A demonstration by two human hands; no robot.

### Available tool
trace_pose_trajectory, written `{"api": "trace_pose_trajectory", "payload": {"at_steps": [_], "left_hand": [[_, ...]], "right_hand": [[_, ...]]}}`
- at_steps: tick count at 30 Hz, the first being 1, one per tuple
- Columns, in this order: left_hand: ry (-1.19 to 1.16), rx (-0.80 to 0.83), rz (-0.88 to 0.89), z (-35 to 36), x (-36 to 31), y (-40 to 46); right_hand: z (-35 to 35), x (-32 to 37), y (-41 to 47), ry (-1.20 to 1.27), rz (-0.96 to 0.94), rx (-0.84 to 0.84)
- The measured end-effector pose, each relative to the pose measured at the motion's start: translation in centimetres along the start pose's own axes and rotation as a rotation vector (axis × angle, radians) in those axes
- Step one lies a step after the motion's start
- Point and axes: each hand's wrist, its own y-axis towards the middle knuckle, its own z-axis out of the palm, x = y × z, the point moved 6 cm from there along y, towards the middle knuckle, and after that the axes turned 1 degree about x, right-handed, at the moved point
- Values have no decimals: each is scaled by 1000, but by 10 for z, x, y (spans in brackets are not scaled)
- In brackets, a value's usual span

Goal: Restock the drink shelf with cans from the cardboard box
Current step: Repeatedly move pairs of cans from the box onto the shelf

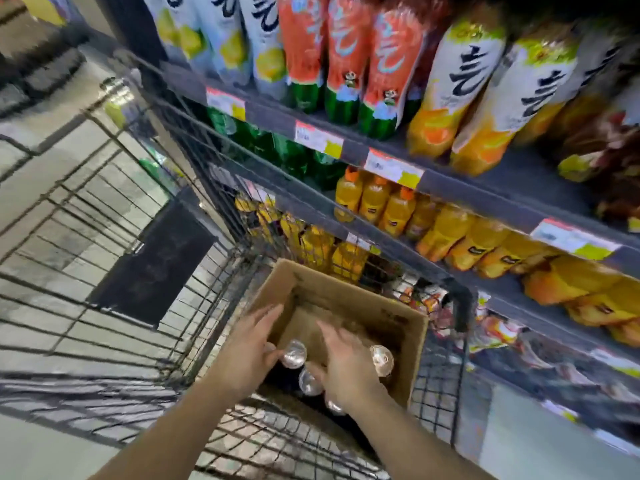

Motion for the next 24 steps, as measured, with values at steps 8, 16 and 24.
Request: {"api": "trace_pose_trajectory", "payload": {"at_steps": [8, 16, 24], "left_hand": [[-111, 19, -16, 17, 36, 21], [-218, 40, -40, 21, 45, 22], [-212, 54, 21, 3, 24, 20]], "right_hand": [[70, 3, 52, -48, 56, 123], [82, -1, 61, -101, 90, 155], [-13, 23, 42, -130, -29, 12]]}}
